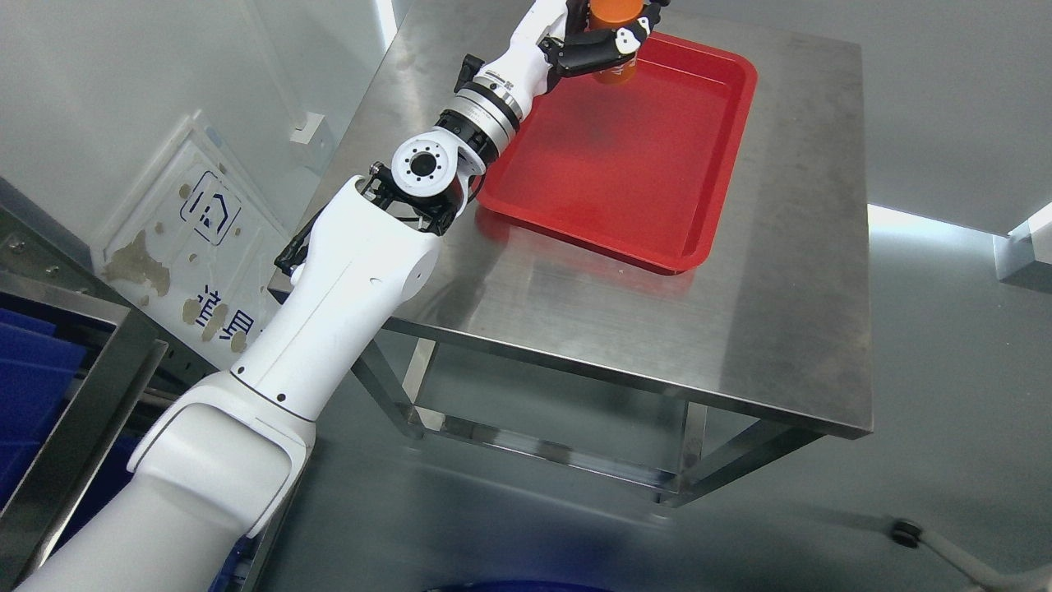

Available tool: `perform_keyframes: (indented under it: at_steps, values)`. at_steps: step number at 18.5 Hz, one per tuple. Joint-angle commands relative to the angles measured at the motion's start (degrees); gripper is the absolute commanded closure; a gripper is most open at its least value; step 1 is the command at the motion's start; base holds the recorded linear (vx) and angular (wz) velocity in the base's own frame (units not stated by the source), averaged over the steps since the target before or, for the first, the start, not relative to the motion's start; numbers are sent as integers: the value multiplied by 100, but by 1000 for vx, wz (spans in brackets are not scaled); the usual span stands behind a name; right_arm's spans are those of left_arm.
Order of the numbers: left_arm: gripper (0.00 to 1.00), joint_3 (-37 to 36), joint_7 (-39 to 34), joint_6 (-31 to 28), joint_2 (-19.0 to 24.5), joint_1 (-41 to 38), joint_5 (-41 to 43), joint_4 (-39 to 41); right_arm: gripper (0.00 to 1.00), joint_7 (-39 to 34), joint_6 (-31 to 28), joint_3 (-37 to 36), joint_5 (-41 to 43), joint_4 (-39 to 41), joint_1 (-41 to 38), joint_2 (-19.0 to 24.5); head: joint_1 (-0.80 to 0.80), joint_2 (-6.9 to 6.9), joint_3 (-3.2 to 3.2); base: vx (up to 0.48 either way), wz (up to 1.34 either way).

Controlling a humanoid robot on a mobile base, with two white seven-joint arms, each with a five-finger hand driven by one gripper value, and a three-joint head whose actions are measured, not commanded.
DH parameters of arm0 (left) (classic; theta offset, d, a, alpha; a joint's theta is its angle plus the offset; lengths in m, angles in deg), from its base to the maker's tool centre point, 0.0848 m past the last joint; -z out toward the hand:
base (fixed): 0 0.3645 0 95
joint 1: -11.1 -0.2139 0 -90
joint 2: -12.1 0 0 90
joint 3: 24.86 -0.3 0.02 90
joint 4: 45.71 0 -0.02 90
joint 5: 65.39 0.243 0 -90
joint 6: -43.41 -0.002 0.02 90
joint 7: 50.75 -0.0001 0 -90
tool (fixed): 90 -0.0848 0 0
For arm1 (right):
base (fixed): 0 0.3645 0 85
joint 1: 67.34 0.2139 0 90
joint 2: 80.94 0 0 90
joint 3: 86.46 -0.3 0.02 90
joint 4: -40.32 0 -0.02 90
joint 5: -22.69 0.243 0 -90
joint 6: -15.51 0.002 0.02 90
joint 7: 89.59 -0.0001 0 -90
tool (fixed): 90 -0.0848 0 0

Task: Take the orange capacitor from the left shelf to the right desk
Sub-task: 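Lower the capacitor with the left hand over the red tray, then open the left hand to release the capacitor into the tray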

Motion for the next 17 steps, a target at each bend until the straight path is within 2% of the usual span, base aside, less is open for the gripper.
perform_keyframes:
  at_steps: [1,3,6,11,12,13,15,16,17]
  values:
    - [88,-236,25,14,100,77,10,-1257,0,0,3,-62,0,132,-193,-100,0,0,0,37,4]
    - [81,-289,25,5,100,77,10,-1257,0,0,3,-70,0,132,-193,-100,0,0,0,-8,42]
    - [65,-306,33,14,100,86,2,-1195,0,0,3,-70,0,132,-193,-100,0,0,0,-16,34]
    - [64,-491,60,190,100,86,-51,-1028,0,0,3,-62,0,132,-193,-100,0,0,0,1,-3]
    - [61,-500,60,207,100,86,-51,-1019,0,0,3,-62,0,132,-193,-100,0,0,0,7,-14]
    - [53,-491,60,207,100,95,-43,-967,0,0,3,-70,0,132,-193,-100,0,0,0,0,0]
    - [25,-308,60,234,100,147,-43,-669,0,0,3,-62,0,132,-193,-100,0,0,0,0,0]
    - [15,-106,51,251,100,243,-42,-633,0,0,3,-62,0,132,-193,-100,0,0,0,0,0]
    - [10,174,51,251,100,314,-42,-615,0,0,3,-62,0,132,-193,-100,0,0,0,-13,0]
